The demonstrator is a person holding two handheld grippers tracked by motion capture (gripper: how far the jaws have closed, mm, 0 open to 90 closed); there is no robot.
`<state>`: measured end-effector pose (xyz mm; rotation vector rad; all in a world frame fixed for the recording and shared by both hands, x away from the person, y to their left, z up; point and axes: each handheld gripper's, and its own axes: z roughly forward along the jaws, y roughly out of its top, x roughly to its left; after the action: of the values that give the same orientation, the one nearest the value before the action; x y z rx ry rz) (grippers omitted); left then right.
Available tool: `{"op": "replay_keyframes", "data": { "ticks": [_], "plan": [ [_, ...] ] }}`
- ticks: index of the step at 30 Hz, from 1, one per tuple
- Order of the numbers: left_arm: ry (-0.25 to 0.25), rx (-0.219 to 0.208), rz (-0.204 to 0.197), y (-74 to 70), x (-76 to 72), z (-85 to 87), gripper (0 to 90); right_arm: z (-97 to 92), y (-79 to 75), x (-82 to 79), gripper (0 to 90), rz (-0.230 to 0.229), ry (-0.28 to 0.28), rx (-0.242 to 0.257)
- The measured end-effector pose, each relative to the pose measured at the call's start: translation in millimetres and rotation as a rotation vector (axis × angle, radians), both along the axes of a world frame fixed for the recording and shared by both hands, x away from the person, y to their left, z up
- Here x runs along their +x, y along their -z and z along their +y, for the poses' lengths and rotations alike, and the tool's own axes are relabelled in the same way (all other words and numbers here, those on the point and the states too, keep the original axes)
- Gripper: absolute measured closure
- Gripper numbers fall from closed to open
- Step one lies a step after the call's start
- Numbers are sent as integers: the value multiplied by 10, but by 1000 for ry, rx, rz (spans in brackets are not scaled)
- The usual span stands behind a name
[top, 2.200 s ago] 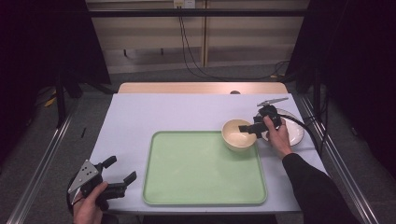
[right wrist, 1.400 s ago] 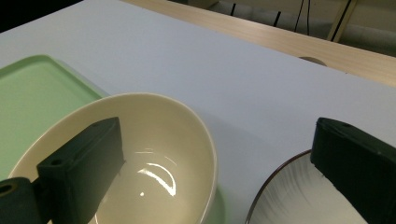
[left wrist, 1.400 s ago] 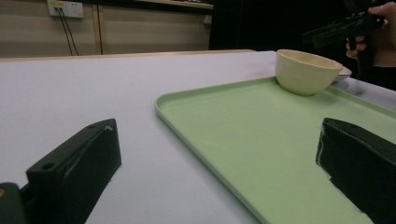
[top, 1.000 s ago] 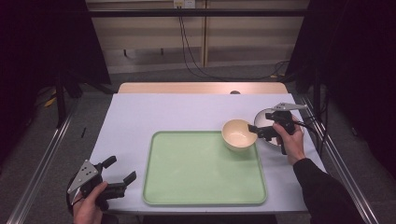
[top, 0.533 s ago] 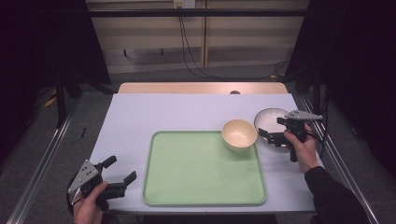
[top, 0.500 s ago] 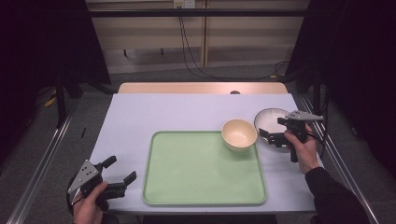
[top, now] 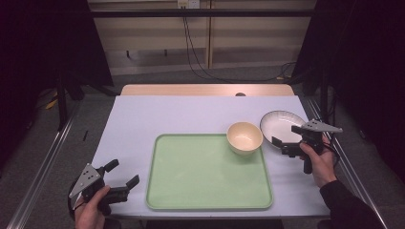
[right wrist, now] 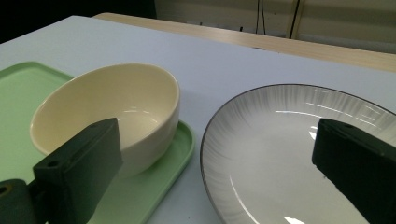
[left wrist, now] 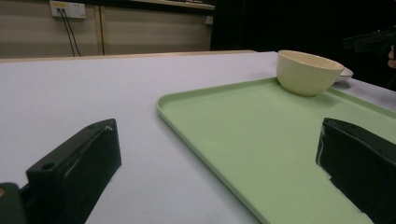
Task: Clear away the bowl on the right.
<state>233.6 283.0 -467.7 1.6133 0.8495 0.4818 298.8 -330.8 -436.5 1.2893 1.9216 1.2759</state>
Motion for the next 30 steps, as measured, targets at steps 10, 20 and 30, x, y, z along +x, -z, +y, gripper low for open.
{"op": "replay_keyframes", "data": {
  "ticks": [10, 20, 30],
  "plan": [
    [-3, -6, 0, -1, -2, 0, 0, -54, 90, -206, 17, -31, -6, -13],
    [-8, -7, -1, -2, -3, 4, 1, -70, 91, -462, 17, -50, -9, -2],
    [-14, -13, -1, 0, -14, 11, 0, -119, 137, -629, 19, -37, -19, 1]
  ]
}}
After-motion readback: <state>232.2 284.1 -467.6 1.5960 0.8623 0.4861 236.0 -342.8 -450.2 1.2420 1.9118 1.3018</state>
